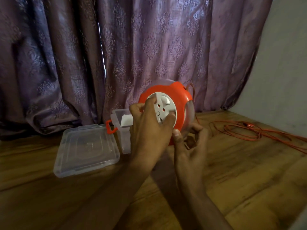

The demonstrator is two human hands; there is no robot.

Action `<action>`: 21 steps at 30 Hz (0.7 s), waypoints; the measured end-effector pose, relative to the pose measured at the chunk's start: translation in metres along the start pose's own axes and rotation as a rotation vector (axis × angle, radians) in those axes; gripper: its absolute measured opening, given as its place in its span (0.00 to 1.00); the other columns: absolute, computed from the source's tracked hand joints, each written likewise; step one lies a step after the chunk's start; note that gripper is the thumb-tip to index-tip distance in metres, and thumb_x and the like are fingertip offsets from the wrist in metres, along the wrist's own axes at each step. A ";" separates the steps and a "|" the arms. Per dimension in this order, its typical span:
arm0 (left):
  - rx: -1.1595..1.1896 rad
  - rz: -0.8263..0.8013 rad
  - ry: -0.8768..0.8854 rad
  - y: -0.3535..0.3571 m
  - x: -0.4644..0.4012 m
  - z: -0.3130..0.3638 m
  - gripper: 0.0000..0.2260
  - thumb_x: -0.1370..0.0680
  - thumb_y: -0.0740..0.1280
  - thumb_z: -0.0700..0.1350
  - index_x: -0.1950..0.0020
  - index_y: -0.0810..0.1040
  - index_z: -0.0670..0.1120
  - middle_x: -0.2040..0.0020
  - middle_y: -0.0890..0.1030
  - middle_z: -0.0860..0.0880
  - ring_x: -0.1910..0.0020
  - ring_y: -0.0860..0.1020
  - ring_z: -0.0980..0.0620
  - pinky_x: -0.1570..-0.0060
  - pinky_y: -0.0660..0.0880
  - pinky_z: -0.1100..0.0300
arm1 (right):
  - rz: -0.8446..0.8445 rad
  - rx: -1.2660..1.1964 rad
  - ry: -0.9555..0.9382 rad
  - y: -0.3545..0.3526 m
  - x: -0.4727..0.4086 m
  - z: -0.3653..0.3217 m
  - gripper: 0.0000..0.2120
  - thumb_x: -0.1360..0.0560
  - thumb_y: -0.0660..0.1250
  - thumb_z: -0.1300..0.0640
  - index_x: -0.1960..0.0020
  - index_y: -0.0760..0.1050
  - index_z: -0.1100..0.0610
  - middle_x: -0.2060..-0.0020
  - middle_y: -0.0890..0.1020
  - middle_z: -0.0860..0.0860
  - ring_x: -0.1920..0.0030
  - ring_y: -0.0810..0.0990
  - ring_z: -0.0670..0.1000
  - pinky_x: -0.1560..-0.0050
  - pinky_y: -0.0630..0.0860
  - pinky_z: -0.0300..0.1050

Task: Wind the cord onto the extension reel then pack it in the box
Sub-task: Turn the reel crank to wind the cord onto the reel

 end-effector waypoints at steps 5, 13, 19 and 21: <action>-0.150 -0.056 0.200 -0.007 -0.002 0.006 0.22 0.29 0.69 0.51 0.35 0.69 0.57 0.35 0.63 0.52 0.44 0.76 0.44 0.49 0.74 0.52 | 0.008 -0.010 -0.002 0.000 0.000 -0.001 0.11 0.25 0.71 0.53 0.45 0.73 0.49 0.52 0.82 0.40 0.51 0.83 0.49 0.51 0.83 0.49; -0.377 -0.162 0.552 -0.007 -0.001 0.020 0.20 0.29 0.58 0.43 0.42 0.79 0.54 0.30 0.68 0.45 0.37 0.73 0.42 0.41 0.68 0.50 | 0.063 -0.117 0.166 -0.004 -0.010 0.012 0.21 0.29 0.72 0.45 0.43 0.75 0.56 0.56 0.83 0.43 0.54 0.81 0.47 0.49 0.78 0.73; -0.039 -0.013 0.347 -0.018 -0.010 0.018 0.14 0.27 0.65 0.42 0.43 0.75 0.54 0.45 0.75 0.54 0.54 0.78 0.56 0.52 0.76 0.53 | 0.136 -0.135 0.194 -0.010 -0.014 0.018 0.18 0.30 0.72 0.43 0.45 0.74 0.49 0.49 0.83 0.51 0.50 0.82 0.50 0.44 0.79 0.71; -0.035 -0.059 0.244 -0.011 -0.008 0.014 0.14 0.26 0.67 0.49 0.41 0.74 0.56 0.45 0.76 0.56 0.58 0.78 0.55 0.51 0.76 0.52 | 0.153 -0.125 0.170 -0.012 -0.013 0.017 0.18 0.29 0.72 0.43 0.44 0.74 0.50 0.50 0.83 0.52 0.52 0.82 0.50 0.45 0.80 0.70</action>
Point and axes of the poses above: each hand's wrist, its own x-axis away from the middle knuckle, its own y-axis out of the palm, z = x × y, the point moved 4 cm from there along -x, towards the middle knuckle
